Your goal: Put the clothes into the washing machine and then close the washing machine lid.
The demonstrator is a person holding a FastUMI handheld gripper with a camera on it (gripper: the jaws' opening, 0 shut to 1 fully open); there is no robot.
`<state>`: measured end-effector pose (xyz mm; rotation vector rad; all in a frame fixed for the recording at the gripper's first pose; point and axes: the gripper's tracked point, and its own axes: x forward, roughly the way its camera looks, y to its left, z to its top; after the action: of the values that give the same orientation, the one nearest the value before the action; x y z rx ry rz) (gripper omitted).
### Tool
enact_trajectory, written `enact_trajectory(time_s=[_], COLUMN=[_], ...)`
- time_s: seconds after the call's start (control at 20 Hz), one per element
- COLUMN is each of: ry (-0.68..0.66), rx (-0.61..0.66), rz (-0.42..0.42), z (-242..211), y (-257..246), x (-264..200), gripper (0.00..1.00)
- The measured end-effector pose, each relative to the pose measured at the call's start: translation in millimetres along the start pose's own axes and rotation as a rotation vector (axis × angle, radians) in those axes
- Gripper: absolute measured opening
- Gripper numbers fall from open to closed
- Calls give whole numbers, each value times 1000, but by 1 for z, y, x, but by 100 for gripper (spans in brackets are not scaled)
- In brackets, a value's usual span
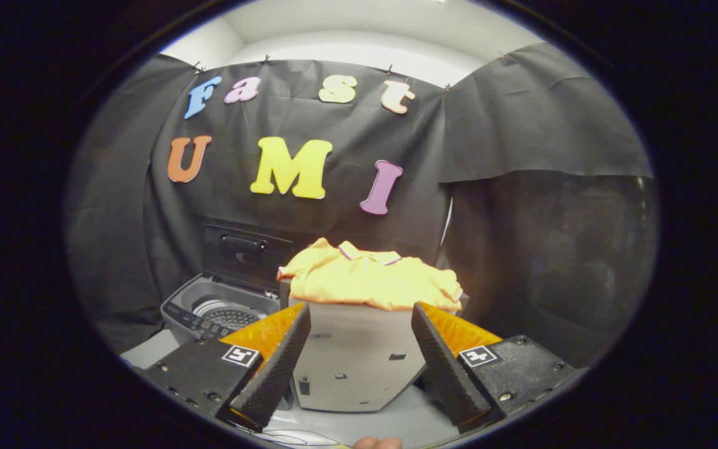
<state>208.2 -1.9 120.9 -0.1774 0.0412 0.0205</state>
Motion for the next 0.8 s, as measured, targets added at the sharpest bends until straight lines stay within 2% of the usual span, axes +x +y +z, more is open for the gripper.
enact_trajectory(time_s=[0.1,0.35,0.8], ry=[48,150,396], rx=[41,41,37], rz=[42,51,104], z=[9,27,42], y=[-1,-16,-5], x=[39,126,228], gripper=[100,100,100])
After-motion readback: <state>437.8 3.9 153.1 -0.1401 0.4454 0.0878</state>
